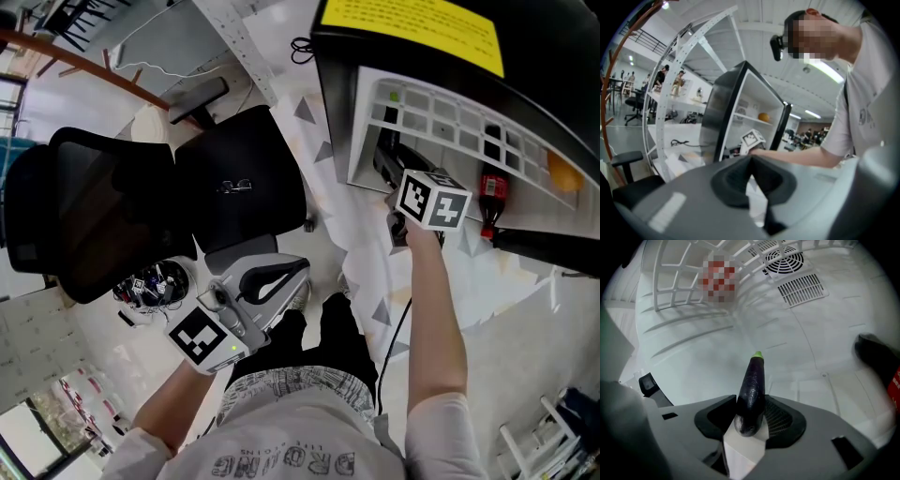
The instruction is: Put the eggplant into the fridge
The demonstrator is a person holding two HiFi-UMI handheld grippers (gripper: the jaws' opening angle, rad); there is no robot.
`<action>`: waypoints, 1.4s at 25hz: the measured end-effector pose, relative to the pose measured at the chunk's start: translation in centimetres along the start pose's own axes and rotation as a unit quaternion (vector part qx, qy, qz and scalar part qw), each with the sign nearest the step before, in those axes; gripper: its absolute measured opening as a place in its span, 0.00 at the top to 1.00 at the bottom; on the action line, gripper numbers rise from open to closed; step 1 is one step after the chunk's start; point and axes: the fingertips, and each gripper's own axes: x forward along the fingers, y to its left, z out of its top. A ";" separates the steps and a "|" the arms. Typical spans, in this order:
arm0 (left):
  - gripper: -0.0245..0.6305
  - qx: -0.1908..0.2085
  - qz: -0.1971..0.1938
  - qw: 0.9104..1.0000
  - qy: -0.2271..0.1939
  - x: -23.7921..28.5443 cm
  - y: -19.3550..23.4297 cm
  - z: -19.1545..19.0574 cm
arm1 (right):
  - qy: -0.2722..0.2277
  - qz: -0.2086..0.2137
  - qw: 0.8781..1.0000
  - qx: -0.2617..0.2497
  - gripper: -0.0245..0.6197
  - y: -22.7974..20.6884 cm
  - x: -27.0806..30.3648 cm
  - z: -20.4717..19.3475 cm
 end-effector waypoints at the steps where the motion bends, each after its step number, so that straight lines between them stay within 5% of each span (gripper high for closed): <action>1: 0.95 0.000 0.000 1.000 0.000 0.0 0.1 0.0 | 0.001 -0.001 1.000 0.001 0.68 0.0 0.1 0.0; 35: 0.95 0.001 0.006 1.000 0.000 -0.9 1.2 0.4 | -0.012 -0.040 0.997 0.060 0.66 -1.6 1.5 0.9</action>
